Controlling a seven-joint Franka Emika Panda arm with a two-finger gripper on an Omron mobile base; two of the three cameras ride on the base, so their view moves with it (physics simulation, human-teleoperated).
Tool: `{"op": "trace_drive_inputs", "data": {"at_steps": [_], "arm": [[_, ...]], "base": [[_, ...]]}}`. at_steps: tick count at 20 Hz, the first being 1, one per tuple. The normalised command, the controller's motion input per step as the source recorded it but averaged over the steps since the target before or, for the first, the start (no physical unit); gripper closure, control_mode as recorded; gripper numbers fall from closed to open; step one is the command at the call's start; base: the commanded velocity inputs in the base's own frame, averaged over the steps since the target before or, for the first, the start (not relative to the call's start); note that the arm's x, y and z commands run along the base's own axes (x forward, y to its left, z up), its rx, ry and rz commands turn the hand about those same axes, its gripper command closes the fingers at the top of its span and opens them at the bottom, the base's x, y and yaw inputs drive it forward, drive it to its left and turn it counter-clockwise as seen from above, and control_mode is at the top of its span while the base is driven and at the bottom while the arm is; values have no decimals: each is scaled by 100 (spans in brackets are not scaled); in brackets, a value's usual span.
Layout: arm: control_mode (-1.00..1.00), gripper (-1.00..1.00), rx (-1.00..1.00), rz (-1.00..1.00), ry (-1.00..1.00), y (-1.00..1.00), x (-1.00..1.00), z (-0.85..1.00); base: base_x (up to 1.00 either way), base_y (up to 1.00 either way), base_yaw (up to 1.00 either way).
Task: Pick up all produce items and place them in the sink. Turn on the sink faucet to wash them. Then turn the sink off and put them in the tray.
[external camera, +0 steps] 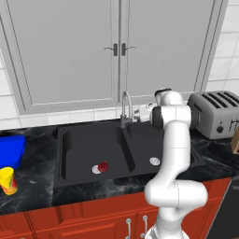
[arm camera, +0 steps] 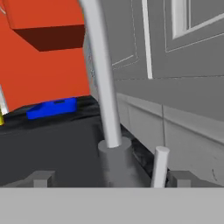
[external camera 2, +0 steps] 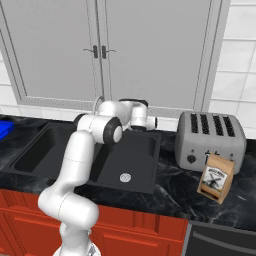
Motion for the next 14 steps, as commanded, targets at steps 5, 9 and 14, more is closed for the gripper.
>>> {"op": "trace_drive_inputs", "data": {"at_steps": [5, 9, 14], "arm": [[-100, -100, 0, 1, -4, -26, -10, 25], [-100, -100, 0, 0, -5, -22, -13, 24], [-100, -100, 0, 0, -6, -19, -23, 25]], "base": [[0, 0, 0], [0, 0, 0], [0, 0, 0]]}}
